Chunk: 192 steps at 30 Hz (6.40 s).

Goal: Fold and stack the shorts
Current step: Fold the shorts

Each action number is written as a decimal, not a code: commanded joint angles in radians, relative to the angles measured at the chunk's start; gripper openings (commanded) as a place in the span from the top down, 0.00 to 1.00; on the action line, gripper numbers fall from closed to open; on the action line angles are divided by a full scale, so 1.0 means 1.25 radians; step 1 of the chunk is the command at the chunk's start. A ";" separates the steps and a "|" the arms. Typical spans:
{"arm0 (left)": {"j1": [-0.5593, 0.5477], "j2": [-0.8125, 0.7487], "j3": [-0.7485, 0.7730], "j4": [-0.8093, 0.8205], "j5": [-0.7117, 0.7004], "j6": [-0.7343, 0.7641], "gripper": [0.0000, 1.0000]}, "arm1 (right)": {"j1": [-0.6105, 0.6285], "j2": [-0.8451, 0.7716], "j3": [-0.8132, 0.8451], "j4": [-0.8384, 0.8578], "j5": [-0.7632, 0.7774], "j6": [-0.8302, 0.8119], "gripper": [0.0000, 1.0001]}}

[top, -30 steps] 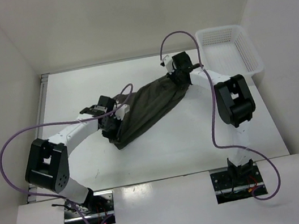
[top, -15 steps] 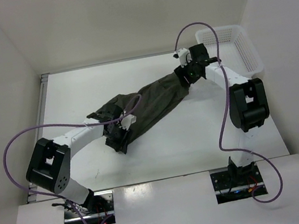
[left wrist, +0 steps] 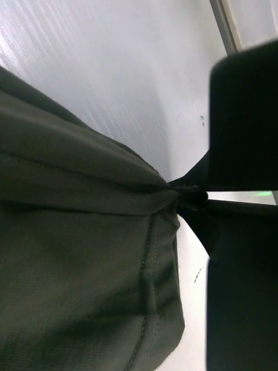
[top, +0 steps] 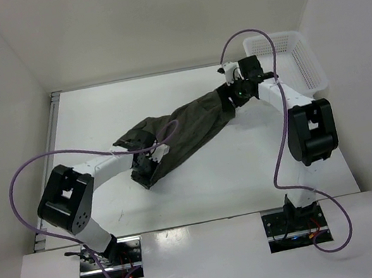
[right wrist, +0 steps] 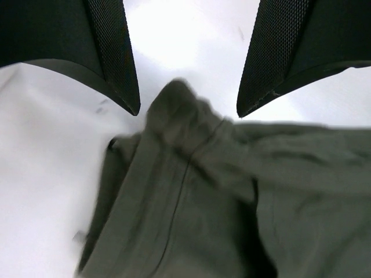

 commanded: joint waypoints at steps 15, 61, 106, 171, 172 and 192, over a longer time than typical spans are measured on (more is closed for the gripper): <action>0.219 0.059 0.017 0.326 -0.288 0.004 0.84 | 0.065 -0.210 -0.259 -0.041 0.128 -0.199 0.88; 0.296 0.107 0.215 0.125 -0.228 0.004 0.53 | 0.171 -0.157 -0.259 0.006 0.173 -0.295 0.50; 0.311 0.297 0.316 0.005 -0.071 0.004 0.97 | 0.186 -0.126 -0.230 0.033 0.218 -0.325 1.00; 0.394 0.195 0.316 -0.091 -0.007 0.004 0.92 | 0.288 0.081 0.110 0.116 0.418 -0.264 1.00; 0.394 0.195 0.316 -0.084 -0.007 0.004 0.94 | 0.288 0.081 0.110 0.116 0.418 -0.264 1.00; 0.394 0.200 0.682 0.180 -0.139 0.004 1.00 | 0.261 0.314 0.510 0.340 0.718 -0.165 1.00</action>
